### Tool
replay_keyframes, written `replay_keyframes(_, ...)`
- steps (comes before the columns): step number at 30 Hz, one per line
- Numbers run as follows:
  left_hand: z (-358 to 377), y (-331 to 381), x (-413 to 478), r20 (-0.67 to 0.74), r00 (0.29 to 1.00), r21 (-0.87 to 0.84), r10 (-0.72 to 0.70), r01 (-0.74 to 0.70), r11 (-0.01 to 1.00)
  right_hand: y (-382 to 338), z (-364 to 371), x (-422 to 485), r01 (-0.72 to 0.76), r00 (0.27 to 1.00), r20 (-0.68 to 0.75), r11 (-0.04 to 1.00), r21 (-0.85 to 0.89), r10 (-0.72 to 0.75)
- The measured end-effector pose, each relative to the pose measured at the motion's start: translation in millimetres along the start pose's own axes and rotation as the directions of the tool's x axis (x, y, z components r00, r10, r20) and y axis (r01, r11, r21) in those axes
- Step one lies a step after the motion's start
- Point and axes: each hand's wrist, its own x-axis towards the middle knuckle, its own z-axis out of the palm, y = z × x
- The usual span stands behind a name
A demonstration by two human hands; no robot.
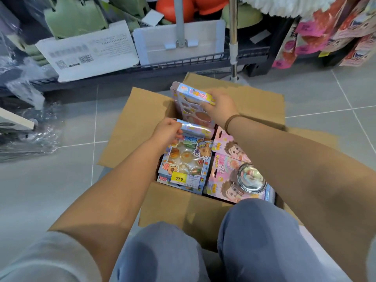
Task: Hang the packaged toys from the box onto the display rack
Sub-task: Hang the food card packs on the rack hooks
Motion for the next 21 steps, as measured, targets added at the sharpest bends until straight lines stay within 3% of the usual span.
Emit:
replay_keyframes(3, -11, 18, -12, 0.041, 0.994, -0.181, -0.105, 0.111, 0.977, -28, -34, -7, 0.021, 0.988, -0.15, 0.931, 0.365, 0.037)
replay_keyframes(6, -17, 34, -24, 0.169, 0.971, -0.31, -0.17, 0.216, 0.926, -47, -60, -15, -0.005, 0.95, -0.233, 0.756, 0.654, 0.208)
replay_keyframes(10, -22, 51, -32, 0.151, 0.981, -0.533, -0.119, 0.182, 0.826, -55, -69, -14, -0.174, 0.921, -0.056, 0.533, 0.828, 0.386)
replay_keyframes(14, -42, 46, -31, 0.018, 0.998, -0.805, -0.052, 0.045, 0.591, -55, -60, -12, -0.317, 0.908, 0.175, 0.35, 0.881, 0.381)
replay_keyframes(16, -56, 41, -31, -0.064, 0.998, -0.803, -0.007, -0.048, 0.594, -47, -43, -5, -0.392, 0.88, 0.228, 0.365, 0.844, 0.417)
replay_keyframes(17, -62, 39, -31, -0.1, 0.995, -0.789, 0.016, -0.089, 0.608, -42, -33, -3, -0.435, 0.864, 0.236, 0.425, 0.794, 0.445)
replay_keyframes(19, -74, 30, -31, -0.155, 0.987, -0.778, 0.036, -0.145, 0.612, -31, -10, -2, -0.473, 0.878, 0.205, 0.718, 0.51, 0.433)
replay_keyframes(21, -79, 22, -29, -0.195, 0.981, -0.787, 0.021, -0.169, 0.594, -22, 11, -5, -0.341, 0.923, 0.233, 0.931, 0.132, 0.305)
